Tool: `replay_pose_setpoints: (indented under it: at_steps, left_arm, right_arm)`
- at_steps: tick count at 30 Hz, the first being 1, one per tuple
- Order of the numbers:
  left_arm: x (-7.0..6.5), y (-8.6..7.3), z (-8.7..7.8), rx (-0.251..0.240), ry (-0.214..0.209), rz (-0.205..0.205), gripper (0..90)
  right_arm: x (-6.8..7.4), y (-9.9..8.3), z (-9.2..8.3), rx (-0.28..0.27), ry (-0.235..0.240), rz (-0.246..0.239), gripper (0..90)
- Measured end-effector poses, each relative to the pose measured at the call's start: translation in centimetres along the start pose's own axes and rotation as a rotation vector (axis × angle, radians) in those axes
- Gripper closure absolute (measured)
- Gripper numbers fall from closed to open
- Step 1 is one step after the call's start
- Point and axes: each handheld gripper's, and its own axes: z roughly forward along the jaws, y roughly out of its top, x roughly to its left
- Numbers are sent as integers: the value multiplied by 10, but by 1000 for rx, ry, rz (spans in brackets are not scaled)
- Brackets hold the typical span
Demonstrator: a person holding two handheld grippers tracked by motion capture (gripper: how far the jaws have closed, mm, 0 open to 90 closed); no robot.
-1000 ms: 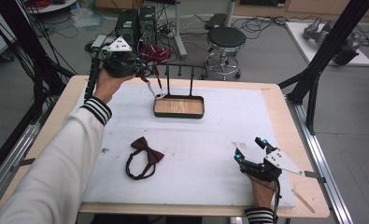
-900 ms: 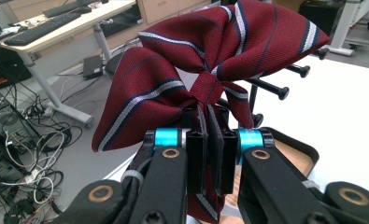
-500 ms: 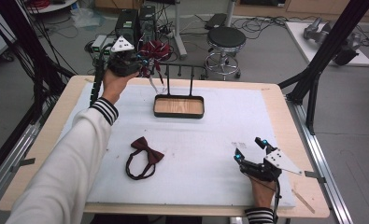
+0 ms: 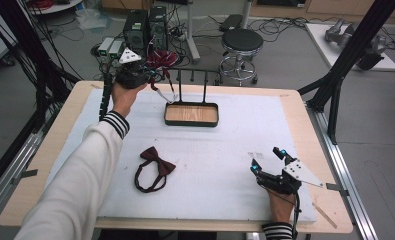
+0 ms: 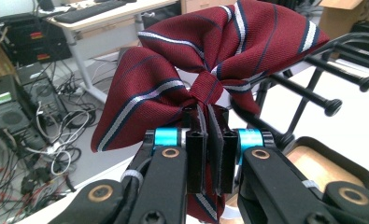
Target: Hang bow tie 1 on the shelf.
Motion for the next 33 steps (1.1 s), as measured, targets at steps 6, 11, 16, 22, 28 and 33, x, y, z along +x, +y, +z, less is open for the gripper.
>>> replay_pose_setpoints:
  at_steps: [6,11,16,22,28,33]
  left_arm:
    - [4,-7,-1,12,17,-13,858]
    - [7,-19,-1,36,30,-27,856]
    - [10,-32,-4,46,43,-47,856]
    - [15,-41,-8,55,52,-66,857]
    - [15,-48,-9,72,46,-72,856]
    - [14,-57,-8,90,37,-76,856]
  right_arm:
    - [1,0,0,4,2,3,114]
    - [1,0,0,4,3,2,114]
    - [1,0,0,4,3,2,114]
    - [1,0,0,4,3,3,114]
    - [1,0,0,4,3,1,114]
    - [1,0,0,4,3,-4,114]
